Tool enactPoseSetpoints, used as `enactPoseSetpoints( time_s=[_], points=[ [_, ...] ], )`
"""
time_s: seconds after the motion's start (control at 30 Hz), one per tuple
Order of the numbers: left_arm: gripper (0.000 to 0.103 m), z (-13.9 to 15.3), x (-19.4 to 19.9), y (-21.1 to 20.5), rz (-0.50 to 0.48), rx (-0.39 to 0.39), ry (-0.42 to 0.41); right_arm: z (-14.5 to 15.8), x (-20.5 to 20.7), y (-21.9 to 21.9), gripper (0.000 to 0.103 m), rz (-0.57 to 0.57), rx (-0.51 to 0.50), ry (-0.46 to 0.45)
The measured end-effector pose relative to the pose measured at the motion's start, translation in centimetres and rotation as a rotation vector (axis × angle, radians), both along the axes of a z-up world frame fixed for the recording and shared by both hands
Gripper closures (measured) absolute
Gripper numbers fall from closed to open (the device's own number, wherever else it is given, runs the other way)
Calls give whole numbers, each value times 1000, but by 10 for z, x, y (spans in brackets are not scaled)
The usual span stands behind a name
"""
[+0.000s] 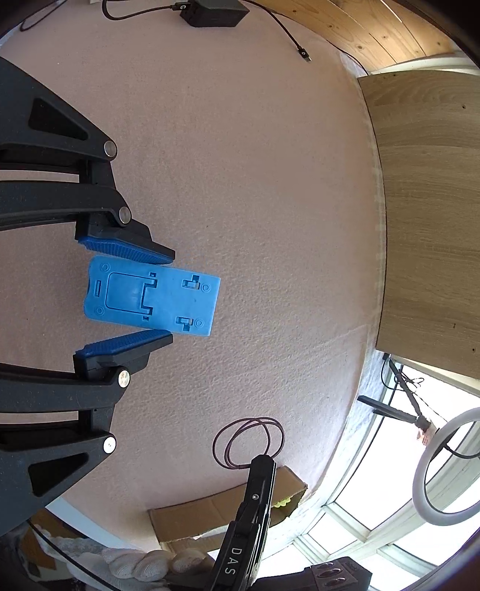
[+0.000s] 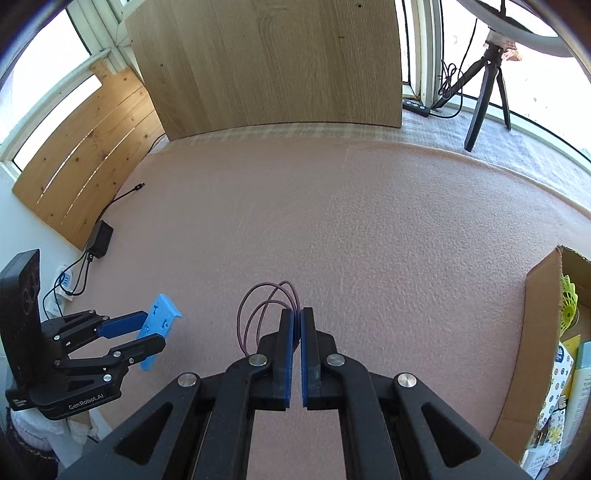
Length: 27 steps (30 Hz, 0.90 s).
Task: Organize objects
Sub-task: 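Lift the phone stand and cable and carry both toward the box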
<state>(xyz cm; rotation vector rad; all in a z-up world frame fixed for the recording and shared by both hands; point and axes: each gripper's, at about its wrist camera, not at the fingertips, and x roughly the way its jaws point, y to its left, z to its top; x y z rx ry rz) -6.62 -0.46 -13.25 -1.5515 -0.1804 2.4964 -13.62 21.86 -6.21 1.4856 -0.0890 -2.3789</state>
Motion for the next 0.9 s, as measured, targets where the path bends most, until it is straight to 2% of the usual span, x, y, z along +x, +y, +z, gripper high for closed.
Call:
enactPoseSetpoints(
  time_s=[0.17, 0.4, 0.7, 0.9],
  points=[
    [63, 16, -14, 31, -52, -1, 31, 22, 22, 35, 100, -45, 1, 47],
    [63, 33, -38, 104, -152, 2, 71, 43, 51, 94, 100, -149, 30, 97],
    [63, 47, -56, 201, -285, 16, 104, 51, 90, 175, 100, -297, 40, 114],
    [63, 48, -65, 257, -362, 22, 104, 48, 107, 213, 100, -370, 39, 103]
  ],
)
